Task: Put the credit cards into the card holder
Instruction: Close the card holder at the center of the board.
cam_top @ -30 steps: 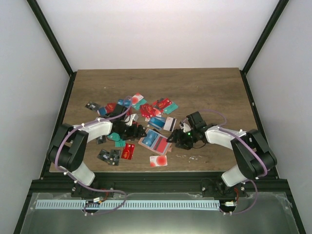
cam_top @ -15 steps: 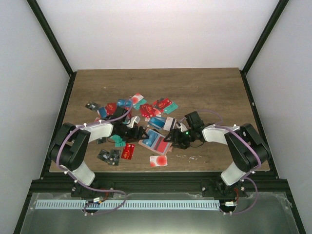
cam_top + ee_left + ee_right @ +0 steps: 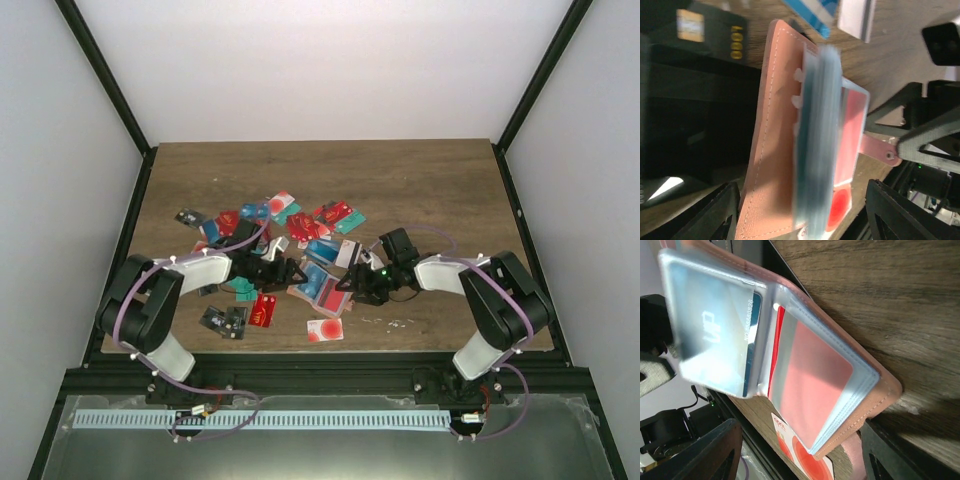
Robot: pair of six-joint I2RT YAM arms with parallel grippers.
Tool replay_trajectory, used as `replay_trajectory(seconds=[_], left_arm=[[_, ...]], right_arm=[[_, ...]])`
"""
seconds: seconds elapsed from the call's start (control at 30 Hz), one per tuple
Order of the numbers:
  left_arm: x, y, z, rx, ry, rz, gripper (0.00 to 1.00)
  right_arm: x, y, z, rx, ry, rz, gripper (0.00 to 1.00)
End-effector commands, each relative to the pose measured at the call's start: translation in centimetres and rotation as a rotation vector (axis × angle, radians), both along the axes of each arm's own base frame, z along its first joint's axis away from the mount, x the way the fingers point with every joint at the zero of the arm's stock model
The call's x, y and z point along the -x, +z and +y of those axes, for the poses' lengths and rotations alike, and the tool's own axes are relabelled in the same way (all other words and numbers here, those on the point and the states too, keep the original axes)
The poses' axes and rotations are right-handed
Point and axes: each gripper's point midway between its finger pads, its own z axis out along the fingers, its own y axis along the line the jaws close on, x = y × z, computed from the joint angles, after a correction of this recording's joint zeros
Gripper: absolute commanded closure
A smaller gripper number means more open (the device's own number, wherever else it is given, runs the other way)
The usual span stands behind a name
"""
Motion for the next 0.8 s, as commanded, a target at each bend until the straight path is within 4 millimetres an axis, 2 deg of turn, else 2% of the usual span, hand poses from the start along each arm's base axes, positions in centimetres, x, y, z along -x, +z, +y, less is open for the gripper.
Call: replay_trajectory(seconds=[0.0, 0.17, 0.4, 0.57, 0.77], left_arm=[[0.0, 4.3, -2.7, 0.126, -0.074, -0.090, 0.30], [-0.2, 5.1, -3.4, 0.068, -0.097, -0.136, 0.32], [0.4, 4.3, -4.1, 0.031, -0.126, -0.128, 0.34], [0.2, 4.3, -4.1, 0.014, -0.117, -0.138, 0.35], [-0.2, 3.6, -3.4, -0.040, -0.093, -0.142, 0.42]], right_arm=[[0.1, -1.5, -0.2, 0.037, 0.007, 0.014, 0.33], [-0.2, -1.4, 0.0, 0.040, 0.012, 0.006, 0.33], [-0.4, -1.3, 0.0, 0.046, 0.024, -0.005, 0.33], [-0.4, -1.2, -0.1, 0.052, 0.029, -0.013, 0.33], [-0.5, -1.0, 0.0, 0.052, 0.032, -0.015, 0.33]])
